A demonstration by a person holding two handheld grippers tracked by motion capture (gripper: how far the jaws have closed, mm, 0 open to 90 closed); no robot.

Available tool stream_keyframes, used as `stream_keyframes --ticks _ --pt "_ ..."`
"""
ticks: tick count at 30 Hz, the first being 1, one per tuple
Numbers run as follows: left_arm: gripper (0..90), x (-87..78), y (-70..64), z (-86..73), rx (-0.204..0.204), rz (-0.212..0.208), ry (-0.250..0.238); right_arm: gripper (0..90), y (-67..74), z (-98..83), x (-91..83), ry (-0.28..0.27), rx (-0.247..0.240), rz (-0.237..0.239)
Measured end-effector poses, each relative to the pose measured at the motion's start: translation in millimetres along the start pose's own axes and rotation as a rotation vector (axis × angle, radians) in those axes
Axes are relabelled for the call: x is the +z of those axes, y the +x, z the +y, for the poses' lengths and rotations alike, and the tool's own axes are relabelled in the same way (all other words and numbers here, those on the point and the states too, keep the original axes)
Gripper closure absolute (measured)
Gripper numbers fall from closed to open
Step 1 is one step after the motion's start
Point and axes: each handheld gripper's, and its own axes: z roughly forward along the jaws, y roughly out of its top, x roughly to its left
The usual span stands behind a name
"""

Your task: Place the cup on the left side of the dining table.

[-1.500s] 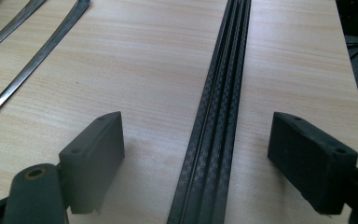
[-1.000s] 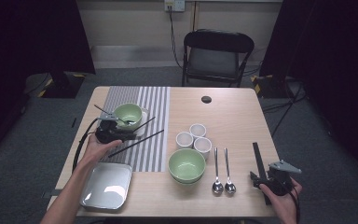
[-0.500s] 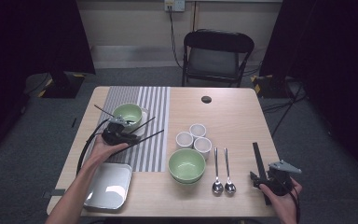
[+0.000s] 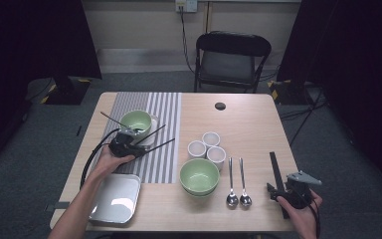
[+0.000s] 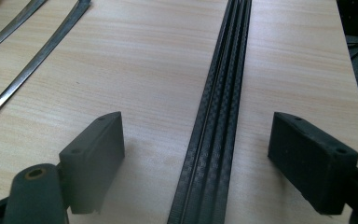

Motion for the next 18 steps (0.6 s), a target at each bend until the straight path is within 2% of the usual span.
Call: stream_keyframes --ticks 2,6,7,8,9,12,18 --pt "80.0 -1.0 -0.6 0.4 0.024 -0.007 0.012 17.7 0.0 0.0 0.0 0.0 0.0 0.0" --pt "79.2 -0.3 -2.7 -1.4 0.017 -0.002 -0.008 17.7 0.0 0.0 0.0 0.0 0.0 0.001" --pt "79.8 -0.4 -3.7 -1.4 0.028 0.018 -0.004 17.7 0.0 -0.1 -0.1 0.0 -0.001 0.002" --pt "82.1 -0.1 -5.3 -1.5 0.06 0.041 -0.003 17.7 0.0 -0.1 0.0 0.0 -0.001 0.0" --pt "82.5 -0.1 -6.5 -1.5 0.07 0.05 -0.002 17.7 0.0 0.0 0.0 0.0 -0.001 0.0" --pt "85.5 -0.6 -6.4 -3.0 0.053 0.04 -0.008 17.7 0.0 -0.1 0.0 0.0 0.0 0.0" --pt "86.3 -0.6 -6.4 -2.7 0.051 0.047 -0.01 17.7 0.0 0.0 -0.1 0.0 0.0 0.002"
